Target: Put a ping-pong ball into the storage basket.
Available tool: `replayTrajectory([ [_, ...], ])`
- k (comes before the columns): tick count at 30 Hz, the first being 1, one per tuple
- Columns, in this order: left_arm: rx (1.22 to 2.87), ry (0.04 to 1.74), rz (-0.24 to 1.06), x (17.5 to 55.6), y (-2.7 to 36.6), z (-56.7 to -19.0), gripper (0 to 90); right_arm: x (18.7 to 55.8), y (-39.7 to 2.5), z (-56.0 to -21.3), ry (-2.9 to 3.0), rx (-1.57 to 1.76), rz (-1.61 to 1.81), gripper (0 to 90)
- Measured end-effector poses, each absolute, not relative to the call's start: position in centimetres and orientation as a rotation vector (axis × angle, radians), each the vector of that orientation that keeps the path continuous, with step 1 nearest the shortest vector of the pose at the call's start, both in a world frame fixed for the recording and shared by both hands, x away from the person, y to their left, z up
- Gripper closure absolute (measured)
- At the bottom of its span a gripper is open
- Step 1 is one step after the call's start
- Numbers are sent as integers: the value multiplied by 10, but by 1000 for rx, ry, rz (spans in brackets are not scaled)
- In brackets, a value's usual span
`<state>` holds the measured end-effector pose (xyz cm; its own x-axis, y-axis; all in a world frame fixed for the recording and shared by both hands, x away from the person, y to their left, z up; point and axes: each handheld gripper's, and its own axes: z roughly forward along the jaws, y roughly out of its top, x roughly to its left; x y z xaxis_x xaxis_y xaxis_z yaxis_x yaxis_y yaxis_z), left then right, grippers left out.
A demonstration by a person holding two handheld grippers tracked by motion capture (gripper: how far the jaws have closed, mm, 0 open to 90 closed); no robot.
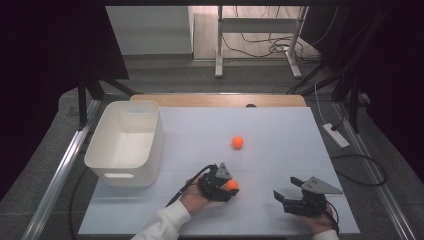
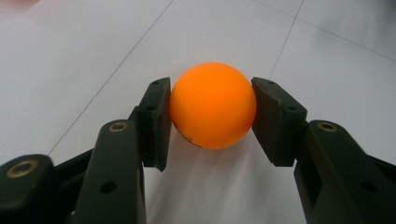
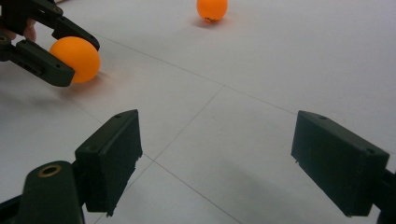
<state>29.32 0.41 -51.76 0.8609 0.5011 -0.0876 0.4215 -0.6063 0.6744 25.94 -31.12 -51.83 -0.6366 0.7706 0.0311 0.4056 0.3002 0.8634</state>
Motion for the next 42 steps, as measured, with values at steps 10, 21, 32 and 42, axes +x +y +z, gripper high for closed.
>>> replayTrajectory([
  [10, 2264, 653, 131, 292, 10, -510, 509, 259, -311, -518, 2183, 1052, 1267, 158],
  [21, 2219, 661, 144, 290, 16, -502, 509, 259, -311, -518, 2183, 1050, 1267, 158],
  [32, 2155, 668, 176, 284, 24, -487, 509, 257, -310, -517, 2172, 1037, 1271, 159],
  [42, 2112, 645, 203, 279, 31, -473, 508, 257, -311, -517, 2179, 1035, 1270, 159],
])
